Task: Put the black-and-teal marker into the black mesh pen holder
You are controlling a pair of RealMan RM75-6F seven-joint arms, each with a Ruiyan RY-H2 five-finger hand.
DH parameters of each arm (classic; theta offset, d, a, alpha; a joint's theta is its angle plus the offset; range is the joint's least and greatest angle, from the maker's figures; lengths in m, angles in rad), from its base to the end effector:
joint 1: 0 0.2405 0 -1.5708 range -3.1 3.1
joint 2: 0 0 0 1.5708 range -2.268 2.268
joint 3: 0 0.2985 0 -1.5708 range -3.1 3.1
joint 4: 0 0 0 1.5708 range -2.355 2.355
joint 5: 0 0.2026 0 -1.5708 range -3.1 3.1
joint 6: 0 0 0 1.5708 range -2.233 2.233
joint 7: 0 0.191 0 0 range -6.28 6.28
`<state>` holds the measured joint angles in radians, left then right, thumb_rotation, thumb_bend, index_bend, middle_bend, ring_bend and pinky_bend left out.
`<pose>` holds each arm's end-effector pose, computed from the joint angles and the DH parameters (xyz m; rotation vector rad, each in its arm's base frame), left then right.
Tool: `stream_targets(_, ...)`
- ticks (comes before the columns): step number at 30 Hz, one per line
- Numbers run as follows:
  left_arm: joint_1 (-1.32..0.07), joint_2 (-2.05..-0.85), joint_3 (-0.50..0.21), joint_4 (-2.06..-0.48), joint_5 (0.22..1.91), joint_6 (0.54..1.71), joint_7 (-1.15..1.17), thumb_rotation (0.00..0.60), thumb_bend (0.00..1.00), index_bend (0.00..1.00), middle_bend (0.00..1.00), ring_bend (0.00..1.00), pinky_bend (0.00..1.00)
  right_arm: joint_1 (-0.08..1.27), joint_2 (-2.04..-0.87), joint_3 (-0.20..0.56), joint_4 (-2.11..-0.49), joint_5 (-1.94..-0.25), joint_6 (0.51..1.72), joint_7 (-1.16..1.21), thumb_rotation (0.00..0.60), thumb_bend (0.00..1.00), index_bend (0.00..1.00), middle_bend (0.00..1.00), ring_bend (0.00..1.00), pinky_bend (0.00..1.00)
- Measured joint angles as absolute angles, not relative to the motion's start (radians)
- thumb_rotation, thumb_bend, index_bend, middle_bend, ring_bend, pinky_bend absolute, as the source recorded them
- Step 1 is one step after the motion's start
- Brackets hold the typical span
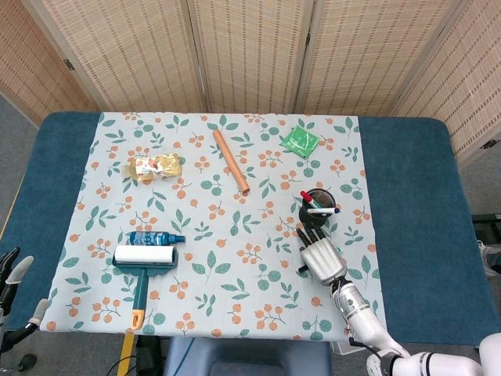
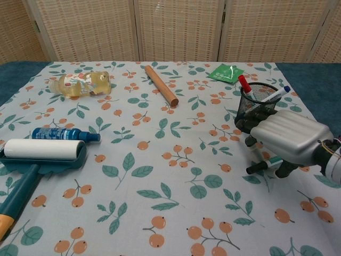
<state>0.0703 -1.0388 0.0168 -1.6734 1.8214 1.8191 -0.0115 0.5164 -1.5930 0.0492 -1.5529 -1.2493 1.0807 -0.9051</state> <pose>-0.2935 0.1566 0.2287 -1.4065 -0.6956 -1.1408 -0.2190 -0.3244 -0.0506 2.0016 -0.4938 0.5609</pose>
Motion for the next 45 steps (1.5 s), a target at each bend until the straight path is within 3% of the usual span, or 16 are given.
stream_targets(13, 0.06, -1.051, 0.014, -1.682, 1.804, 1.783, 0.024, 0.6, 0.42, 0.0, 0.02, 0.02, 0.29, 0.492, -1.439, 0.12, -1.783, -1.296, 1.157, -0.585, 0.6, 0.28, 0.58, 0.1, 0.0, 0.0)
stream_targets(23, 0.057, -1.049, 0.014, -1.686, 1.791, 1.772, 0.023, 0.6, 0.42, 0.0, 0.02, 0.02, 0.29, 0.495, -1.416, 0.299, -1.803, -1.266, 1.191, -0.044, 0.6, 0.28, 0.58, 0.1, 0.0, 0.0)
stream_targets(28, 0.054, -1.046, 0.008, -1.685, 1.776, 1.77, 0.014, 0.6, 0.42, 0.0, 0.02, 0.02, 0.29, 0.513, -1.441, 0.405, -1.752, -1.188, 1.206, 0.082, 0.6, 0.28, 0.58, 0.1, 0.0, 0.0)
stream_targets(45, 0.046, -1.047, 0.009, -1.686, 1.767, 1.751, 0.022, 0.6, 0.42, 0.0, 0.02, 0.02, 0.29, 0.545, -1.565, 0.392, -1.502, -1.149, 1.156, 0.278, 0.6, 0.28, 0.58, 0.1, 0.0, 0.0)
